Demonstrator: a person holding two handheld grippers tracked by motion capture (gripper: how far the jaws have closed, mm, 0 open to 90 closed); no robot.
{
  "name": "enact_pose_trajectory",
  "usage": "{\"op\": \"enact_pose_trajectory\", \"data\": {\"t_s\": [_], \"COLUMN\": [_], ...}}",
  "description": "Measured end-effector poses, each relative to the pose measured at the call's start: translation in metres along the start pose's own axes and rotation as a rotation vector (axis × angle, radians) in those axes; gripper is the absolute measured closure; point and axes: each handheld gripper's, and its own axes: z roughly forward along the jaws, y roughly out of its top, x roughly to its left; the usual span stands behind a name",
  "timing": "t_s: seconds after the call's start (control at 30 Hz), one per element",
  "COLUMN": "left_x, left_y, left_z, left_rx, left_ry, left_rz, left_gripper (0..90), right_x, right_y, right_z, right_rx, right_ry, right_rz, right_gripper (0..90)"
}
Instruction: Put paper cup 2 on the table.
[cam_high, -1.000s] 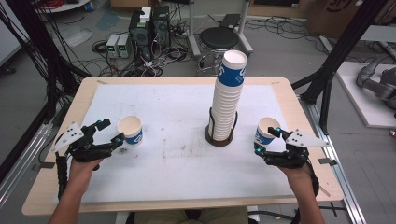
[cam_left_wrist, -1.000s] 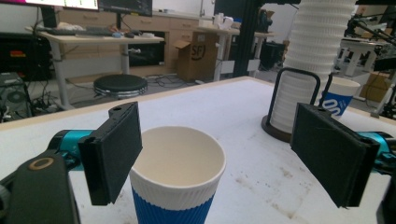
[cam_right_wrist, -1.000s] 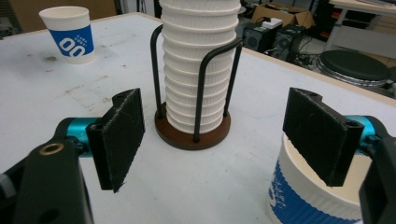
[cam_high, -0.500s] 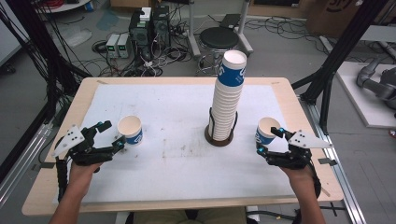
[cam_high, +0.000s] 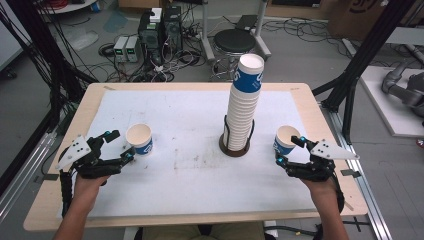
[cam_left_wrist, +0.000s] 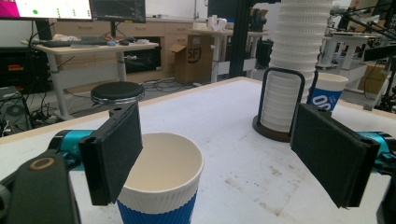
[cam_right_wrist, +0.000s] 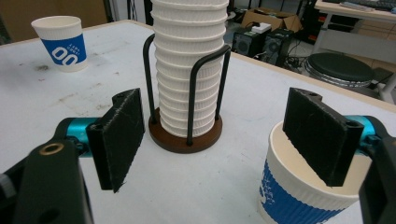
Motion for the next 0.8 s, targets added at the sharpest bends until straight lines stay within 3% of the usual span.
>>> {"op": "enact_pose_trajectory", "data": {"t_s": [0.8], "left_x": [0.0004], "left_y": [-0.0012], "left_z": [-0.0015], "left_rx": [0.000], "left_ry": [0.002], "left_rz": [-0.004], "left_gripper": [17.0], "right_x": [0.0006], "right_y": [0.0011], "right_z": [0.0003], "right_rx": [-0.001], "right_ry": [0.003], "right_rz": [-0.007], "right_gripper": [21.2]}}
